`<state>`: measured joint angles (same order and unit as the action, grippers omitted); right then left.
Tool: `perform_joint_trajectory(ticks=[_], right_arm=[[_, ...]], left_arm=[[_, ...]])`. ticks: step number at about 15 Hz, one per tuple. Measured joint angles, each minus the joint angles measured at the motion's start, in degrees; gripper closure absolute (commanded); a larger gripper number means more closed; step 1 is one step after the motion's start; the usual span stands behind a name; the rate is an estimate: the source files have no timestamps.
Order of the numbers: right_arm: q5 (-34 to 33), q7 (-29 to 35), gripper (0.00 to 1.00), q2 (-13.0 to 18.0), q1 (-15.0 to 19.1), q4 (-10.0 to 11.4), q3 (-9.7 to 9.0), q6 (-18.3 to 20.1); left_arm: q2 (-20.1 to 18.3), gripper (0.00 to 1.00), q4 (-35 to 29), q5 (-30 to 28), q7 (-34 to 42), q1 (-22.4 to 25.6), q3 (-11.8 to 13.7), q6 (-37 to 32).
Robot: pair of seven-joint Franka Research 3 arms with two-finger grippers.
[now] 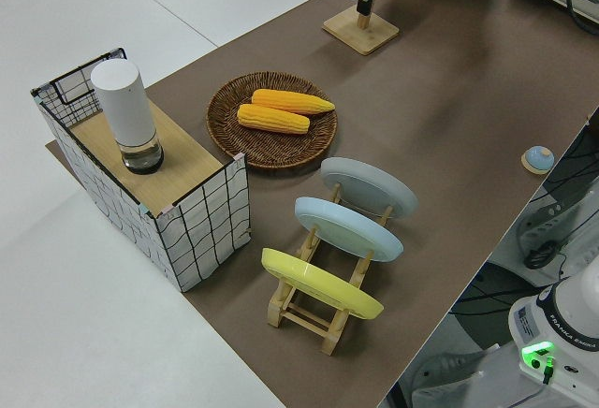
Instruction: Slide drawer open with right arm
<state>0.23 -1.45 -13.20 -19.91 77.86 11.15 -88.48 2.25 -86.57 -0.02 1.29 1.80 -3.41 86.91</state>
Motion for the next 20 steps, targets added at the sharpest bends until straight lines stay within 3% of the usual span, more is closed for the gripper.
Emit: perform_joint_trajectory(ticks=[10,15,20], right_arm=[[0.8,-0.8,0.011,0.1,2.6,-0.2,0.67,-0.3],[3.5,-1.3,0.011,1.4,6.2,-0.3,0.73,-0.3],[3.5,-1.4,0.011,1.6,6.5,-0.2,0.22,-0.4]], left_arm=[[0.0,0.01,0.0,0.0,0.0,0.0,0.0,0.0],[0.0,0.01,0.0,0.0,0.0,0.0,0.0,0.0],[0.0,0.01,0.0,0.0,0.0,0.0,0.0,0.0]])
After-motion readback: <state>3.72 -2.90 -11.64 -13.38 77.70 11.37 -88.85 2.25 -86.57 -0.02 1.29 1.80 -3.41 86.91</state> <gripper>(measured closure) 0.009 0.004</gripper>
